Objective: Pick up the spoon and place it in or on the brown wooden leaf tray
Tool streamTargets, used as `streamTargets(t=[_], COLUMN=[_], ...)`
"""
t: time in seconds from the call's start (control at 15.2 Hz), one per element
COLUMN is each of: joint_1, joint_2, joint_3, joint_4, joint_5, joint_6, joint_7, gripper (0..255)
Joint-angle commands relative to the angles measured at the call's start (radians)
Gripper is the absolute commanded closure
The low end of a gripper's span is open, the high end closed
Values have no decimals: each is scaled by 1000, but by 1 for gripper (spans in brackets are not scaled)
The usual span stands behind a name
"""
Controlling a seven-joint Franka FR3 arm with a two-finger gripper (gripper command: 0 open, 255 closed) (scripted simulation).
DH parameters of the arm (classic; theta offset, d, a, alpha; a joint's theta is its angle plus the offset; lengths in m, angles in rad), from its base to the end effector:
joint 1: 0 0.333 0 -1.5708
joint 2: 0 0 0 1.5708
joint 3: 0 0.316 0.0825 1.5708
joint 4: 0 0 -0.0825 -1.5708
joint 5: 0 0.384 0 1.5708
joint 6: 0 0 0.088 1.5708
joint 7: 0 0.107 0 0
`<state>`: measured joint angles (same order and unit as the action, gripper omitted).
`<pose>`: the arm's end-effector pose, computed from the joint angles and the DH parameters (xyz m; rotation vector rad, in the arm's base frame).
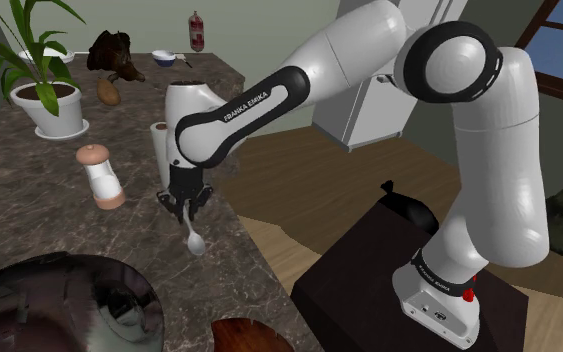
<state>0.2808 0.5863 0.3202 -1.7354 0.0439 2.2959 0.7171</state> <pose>0.5617 0.3615 0.2569 -2.9567 0.2904 0.1890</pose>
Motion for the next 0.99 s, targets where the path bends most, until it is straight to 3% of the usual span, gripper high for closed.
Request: streamTargets(t=[0.0,0.73,0.92], joint_1=[-2,-12,-1], joint_2=[-18,-95,-178], joint_3=[3,16,38], joint_4=[2,32,-97], joint_5=[3,19,42], joint_6=[-20,-125,-70], joint_7=[3,10,37], gripper=[255,255,255])
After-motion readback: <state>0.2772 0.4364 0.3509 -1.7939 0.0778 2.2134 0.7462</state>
